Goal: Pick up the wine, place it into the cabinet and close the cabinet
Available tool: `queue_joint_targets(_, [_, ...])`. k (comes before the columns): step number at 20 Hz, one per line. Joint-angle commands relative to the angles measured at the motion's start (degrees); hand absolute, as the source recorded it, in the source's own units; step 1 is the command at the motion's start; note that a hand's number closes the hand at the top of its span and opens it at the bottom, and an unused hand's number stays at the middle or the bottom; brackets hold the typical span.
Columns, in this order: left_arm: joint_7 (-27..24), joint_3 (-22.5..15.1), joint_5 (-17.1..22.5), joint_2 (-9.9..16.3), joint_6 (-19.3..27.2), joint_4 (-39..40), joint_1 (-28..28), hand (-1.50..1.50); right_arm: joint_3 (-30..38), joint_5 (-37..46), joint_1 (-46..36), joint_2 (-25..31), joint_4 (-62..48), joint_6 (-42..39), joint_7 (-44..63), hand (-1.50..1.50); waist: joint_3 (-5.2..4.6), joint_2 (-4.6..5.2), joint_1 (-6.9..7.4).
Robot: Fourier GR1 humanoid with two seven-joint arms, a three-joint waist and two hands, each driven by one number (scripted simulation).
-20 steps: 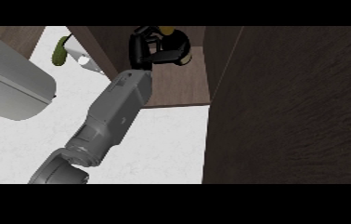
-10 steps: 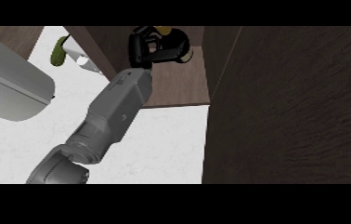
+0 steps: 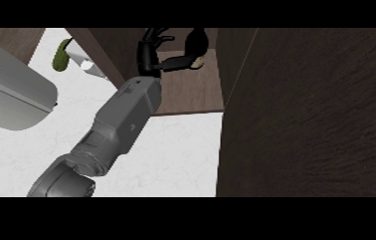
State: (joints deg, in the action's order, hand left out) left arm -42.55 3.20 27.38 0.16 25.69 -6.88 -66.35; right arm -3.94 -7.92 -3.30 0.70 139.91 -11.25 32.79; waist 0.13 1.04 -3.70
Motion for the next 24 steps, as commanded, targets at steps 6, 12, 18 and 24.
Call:
queue_joint_targets(6, [-0.3,-1.6,-3.0,3.5,0.4,2.7,1.8,-1.5,-0.3,-0.9,-1.0,-0.4,2.4,1.5,1.7,-1.5,-0.2,0.4,-0.1])
queue_joint_targets(12, [-2.0,-1.2,-3.4,2.0,1.4,2.6,3.4,-1.5,0.3,-2.2,-1.0,0.4,1.2,0.5,1.7,-1.5,-0.18,0.45,-0.12])
queue_joint_targets(18, [-5.7,0.5,-2.3,-0.2,2.7,1.2,4.8,-1.5,1.6,-4.9,3.1,0.6,3.8,-1.2,0.0,-1.5,-0.13,0.16,-0.28])
queue_joint_targets(24, [-6.2,0.6,-2.9,0.7,-0.1,1.3,4.7,-1.5,3.6,-5.2,0.0,1.8,0.5,-1.6,-0.5,-1.5,-0.15,0.56,-0.4])
